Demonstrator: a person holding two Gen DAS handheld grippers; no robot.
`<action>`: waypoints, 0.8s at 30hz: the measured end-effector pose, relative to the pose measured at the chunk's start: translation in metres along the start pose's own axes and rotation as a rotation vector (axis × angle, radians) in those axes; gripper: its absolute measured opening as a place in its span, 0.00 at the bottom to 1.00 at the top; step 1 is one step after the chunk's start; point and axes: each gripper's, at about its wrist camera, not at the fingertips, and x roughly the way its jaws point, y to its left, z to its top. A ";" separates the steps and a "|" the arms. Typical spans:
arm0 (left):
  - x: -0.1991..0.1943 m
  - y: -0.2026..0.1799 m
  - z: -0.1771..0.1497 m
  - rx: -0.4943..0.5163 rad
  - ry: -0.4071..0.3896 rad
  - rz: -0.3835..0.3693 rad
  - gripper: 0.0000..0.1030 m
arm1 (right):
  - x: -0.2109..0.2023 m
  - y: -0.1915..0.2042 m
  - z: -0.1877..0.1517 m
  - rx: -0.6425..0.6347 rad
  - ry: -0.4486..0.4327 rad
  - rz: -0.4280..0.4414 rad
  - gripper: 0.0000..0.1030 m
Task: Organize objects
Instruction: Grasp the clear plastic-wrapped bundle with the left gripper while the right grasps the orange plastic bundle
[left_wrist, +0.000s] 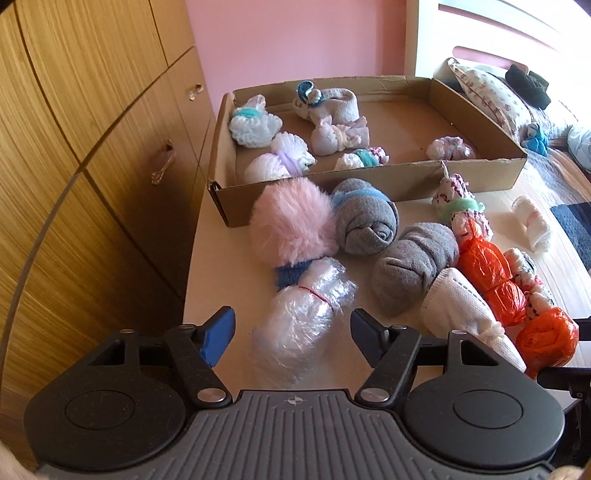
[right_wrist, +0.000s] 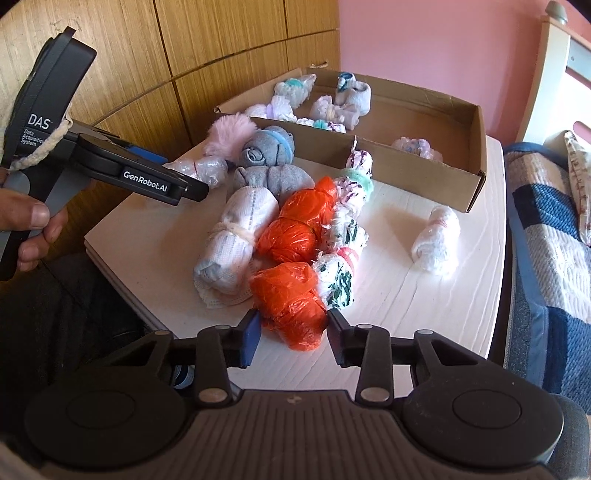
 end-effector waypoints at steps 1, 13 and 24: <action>0.001 -0.001 0.000 0.003 0.004 0.001 0.67 | -0.001 0.000 0.000 -0.001 -0.004 0.000 0.33; -0.006 -0.002 -0.001 0.005 0.015 -0.011 0.47 | -0.012 -0.005 0.000 0.018 -0.046 0.009 0.31; -0.061 0.001 0.016 -0.030 -0.060 -0.042 0.47 | -0.038 -0.017 -0.001 0.095 -0.156 0.002 0.31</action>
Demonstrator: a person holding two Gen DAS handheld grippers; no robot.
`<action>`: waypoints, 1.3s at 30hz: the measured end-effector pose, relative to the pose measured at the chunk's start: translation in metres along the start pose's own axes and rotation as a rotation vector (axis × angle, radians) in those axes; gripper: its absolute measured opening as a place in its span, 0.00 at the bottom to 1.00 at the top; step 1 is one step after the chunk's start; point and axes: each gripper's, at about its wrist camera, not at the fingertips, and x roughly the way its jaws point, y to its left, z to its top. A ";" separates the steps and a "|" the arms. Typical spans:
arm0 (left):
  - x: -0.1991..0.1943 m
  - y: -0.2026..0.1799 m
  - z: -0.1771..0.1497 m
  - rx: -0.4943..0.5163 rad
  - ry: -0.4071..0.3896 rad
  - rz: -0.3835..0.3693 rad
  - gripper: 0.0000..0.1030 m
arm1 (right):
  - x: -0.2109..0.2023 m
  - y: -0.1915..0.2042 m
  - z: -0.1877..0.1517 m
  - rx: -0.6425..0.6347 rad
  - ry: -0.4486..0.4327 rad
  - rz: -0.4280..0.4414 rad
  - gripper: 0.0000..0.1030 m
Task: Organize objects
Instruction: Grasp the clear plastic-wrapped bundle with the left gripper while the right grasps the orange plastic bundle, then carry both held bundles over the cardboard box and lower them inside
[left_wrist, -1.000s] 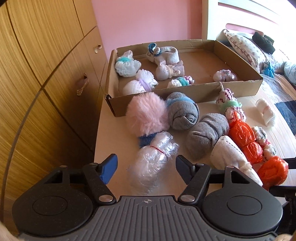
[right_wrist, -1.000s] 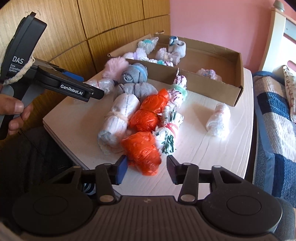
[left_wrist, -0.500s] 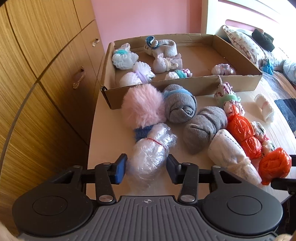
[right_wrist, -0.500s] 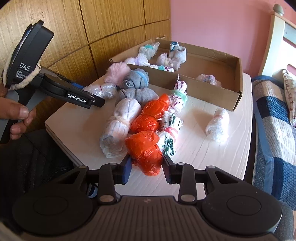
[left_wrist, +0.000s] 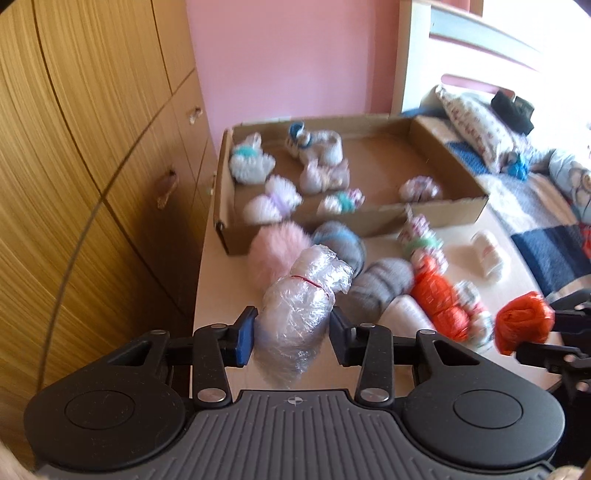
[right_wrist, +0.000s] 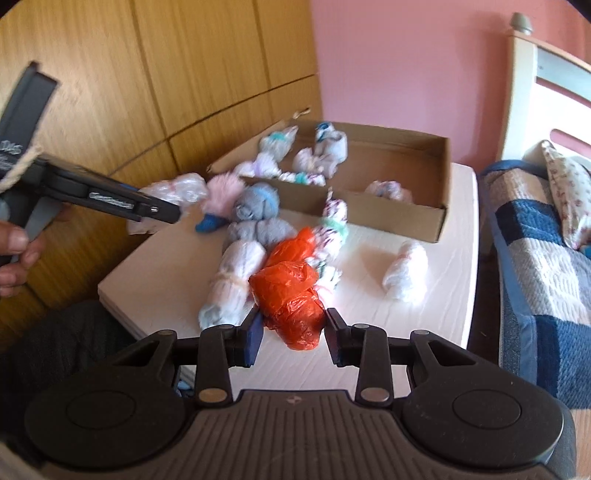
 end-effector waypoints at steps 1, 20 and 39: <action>-0.004 -0.001 0.003 -0.001 -0.008 -0.003 0.47 | 0.000 -0.002 0.001 0.015 -0.005 -0.001 0.31; -0.008 -0.045 0.093 0.061 -0.115 -0.074 0.47 | -0.028 -0.041 0.049 0.142 -0.155 0.004 0.32; 0.179 -0.077 0.217 -0.013 0.026 -0.051 0.48 | 0.123 -0.123 0.180 -0.060 -0.040 -0.082 0.32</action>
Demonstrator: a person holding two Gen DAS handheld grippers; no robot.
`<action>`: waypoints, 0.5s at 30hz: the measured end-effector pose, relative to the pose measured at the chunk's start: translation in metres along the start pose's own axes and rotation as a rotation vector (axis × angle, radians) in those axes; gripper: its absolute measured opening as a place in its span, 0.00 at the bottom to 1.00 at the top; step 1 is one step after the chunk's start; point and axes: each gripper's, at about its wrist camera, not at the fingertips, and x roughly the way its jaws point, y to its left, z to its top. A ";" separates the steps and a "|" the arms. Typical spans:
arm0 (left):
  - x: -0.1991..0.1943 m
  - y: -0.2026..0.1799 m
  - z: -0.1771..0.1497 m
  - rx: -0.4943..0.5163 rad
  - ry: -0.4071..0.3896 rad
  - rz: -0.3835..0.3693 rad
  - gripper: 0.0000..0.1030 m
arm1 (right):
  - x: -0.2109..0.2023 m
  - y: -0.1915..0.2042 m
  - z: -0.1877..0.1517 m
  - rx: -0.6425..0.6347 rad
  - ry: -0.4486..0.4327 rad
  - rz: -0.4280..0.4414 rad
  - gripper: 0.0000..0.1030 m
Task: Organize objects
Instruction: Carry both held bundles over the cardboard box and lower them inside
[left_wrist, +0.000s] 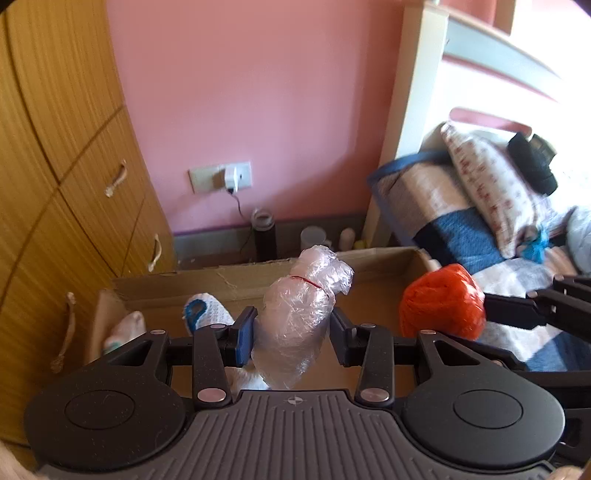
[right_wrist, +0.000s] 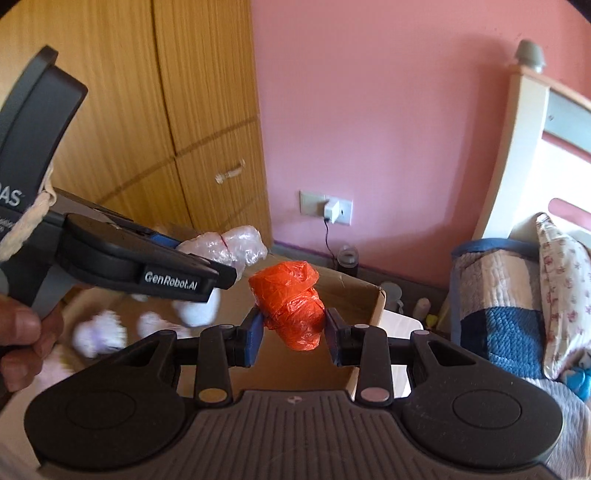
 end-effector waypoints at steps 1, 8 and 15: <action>0.009 0.000 0.001 0.009 0.010 0.007 0.48 | 0.007 -0.002 0.000 -0.011 0.011 -0.003 0.32; 0.052 0.008 -0.002 0.035 0.072 0.050 0.49 | 0.054 0.002 0.003 -0.091 0.095 0.015 0.32; 0.064 0.025 -0.003 0.019 0.098 0.096 0.53 | 0.078 0.013 0.008 -0.139 0.137 0.043 0.32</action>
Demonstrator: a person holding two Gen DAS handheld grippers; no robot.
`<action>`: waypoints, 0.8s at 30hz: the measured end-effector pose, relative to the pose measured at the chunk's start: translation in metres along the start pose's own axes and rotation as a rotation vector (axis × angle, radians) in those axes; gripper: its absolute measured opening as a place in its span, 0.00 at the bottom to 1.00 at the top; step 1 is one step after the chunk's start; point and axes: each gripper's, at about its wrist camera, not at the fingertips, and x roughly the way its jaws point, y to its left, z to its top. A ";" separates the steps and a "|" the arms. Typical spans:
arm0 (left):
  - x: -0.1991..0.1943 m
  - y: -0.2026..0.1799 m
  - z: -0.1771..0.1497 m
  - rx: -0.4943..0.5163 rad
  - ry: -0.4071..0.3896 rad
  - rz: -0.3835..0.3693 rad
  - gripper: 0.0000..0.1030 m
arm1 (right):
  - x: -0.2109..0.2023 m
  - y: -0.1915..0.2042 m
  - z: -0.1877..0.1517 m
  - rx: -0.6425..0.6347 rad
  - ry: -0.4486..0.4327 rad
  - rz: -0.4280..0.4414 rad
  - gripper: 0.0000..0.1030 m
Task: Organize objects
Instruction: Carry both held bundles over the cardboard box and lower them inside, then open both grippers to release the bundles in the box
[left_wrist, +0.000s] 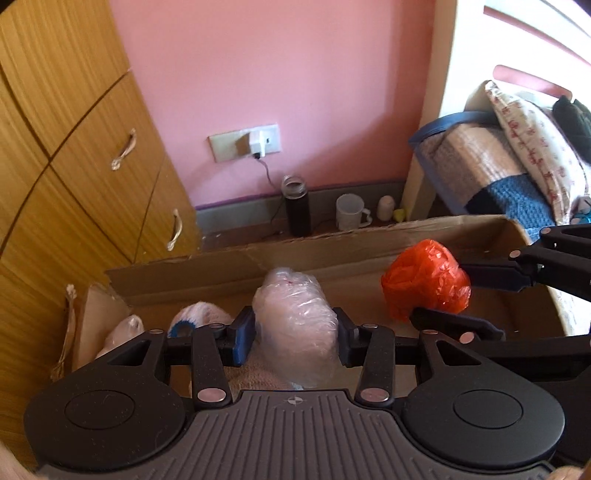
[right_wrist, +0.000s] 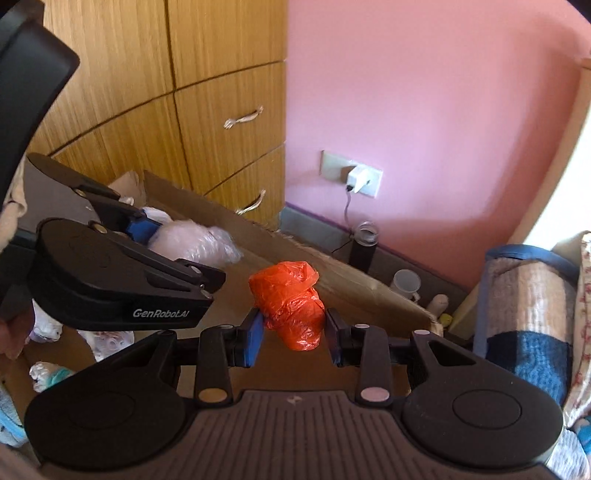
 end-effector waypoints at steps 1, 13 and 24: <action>0.001 0.002 0.000 -0.005 0.002 -0.004 0.55 | 0.002 0.002 0.000 -0.011 0.007 0.002 0.32; -0.023 0.005 0.001 -0.019 -0.036 -0.022 0.68 | -0.017 -0.001 0.006 0.016 -0.008 -0.017 0.36; -0.097 0.021 -0.024 -0.077 -0.104 -0.040 0.71 | -0.092 0.010 -0.001 0.102 -0.094 -0.036 0.38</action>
